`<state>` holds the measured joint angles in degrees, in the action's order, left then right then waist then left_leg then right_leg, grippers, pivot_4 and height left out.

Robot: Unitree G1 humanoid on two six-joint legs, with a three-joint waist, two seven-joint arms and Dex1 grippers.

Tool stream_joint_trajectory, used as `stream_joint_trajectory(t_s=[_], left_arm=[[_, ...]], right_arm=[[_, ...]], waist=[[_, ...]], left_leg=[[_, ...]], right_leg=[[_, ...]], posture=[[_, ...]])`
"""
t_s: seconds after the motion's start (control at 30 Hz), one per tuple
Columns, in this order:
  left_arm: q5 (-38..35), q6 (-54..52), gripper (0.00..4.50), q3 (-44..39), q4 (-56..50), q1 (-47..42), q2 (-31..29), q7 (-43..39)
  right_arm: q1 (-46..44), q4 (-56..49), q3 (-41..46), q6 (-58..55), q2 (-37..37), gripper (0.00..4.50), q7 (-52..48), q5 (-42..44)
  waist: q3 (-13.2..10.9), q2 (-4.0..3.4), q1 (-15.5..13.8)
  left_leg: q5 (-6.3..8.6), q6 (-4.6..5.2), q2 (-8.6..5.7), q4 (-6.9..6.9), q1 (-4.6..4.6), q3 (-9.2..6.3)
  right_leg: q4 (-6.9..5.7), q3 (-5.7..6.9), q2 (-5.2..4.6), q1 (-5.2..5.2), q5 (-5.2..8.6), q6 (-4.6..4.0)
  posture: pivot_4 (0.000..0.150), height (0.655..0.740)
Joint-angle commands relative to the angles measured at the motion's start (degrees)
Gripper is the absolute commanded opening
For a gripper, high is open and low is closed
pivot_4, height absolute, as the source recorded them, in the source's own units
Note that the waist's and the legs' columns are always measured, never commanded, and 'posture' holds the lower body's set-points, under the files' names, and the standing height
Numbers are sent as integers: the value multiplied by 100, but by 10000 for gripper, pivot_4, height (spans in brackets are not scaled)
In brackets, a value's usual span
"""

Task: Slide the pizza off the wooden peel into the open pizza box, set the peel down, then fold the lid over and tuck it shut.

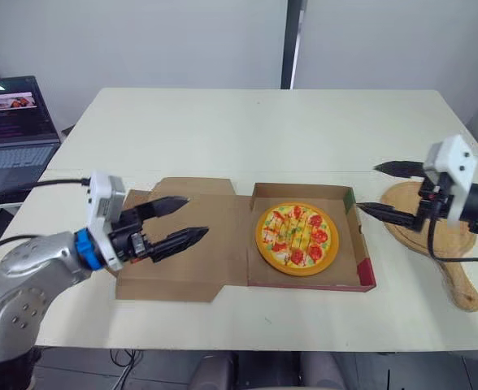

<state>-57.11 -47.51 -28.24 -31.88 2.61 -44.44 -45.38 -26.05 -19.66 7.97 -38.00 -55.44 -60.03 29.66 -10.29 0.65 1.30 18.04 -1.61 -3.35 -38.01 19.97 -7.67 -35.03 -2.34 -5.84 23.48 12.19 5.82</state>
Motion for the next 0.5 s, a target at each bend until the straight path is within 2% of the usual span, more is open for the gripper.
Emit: stream_joint_trajectory(t_s=[0.03,0.07,0.17,0.3,0.4,0.5], left_arm=[[-692,-129,45000,-857,-291,595,246,500],[-933,-170,45000,-1054,-335,878,385,696],[-2254,-147,45000,-1549,-434,1874,1043,1722],[-3369,143,45000,-1659,-513,2894,1684,2755],[-4032,492,45000,-1475,-599,3454,2180,3510],[-4298,716,45000,-1113,-629,3907,2657,4044]], right_arm=[[-556,103,-491,-47,128,44707,-209,49],[-707,122,-663,-70,207,44707,-238,35],[-1054,89,-1161,-96,550,44707,-288,14],[-1221,73,-1444,-86,816,44707,-348,6],[-1273,108,-1550,-33,924,44707,-412,-16],[-1323,162,-1602,-6,989,44707,-449,-48]], waist=[[-3,5,9],[-4,8,-1],[-5,9,16],[-7,13,1],[-6,15,-42],[-6,15,-82]], left_leg=[[1,-2,3,1,-1,2],[2,-3,3,1,-1,2],[5,-8,5,1,-2,2],[8,-10,7,0,0,0],[10,-7,6,-3,0,5],[11,-7,5,-4,-2,9]], right_leg=[[-1,0,1,2,1,-1],[-1,-1,0,3,1,-3],[-1,-2,-1,4,2,-5],[-3,-5,-3,11,2,-6],[-3,-4,-4,8,1,-9],[-1,-4,-4,6,3,-12]], posture=[[1500,7400],[1500,7400],[1500,7400],[1500,7400],[1500,7400],[1500,7400]])
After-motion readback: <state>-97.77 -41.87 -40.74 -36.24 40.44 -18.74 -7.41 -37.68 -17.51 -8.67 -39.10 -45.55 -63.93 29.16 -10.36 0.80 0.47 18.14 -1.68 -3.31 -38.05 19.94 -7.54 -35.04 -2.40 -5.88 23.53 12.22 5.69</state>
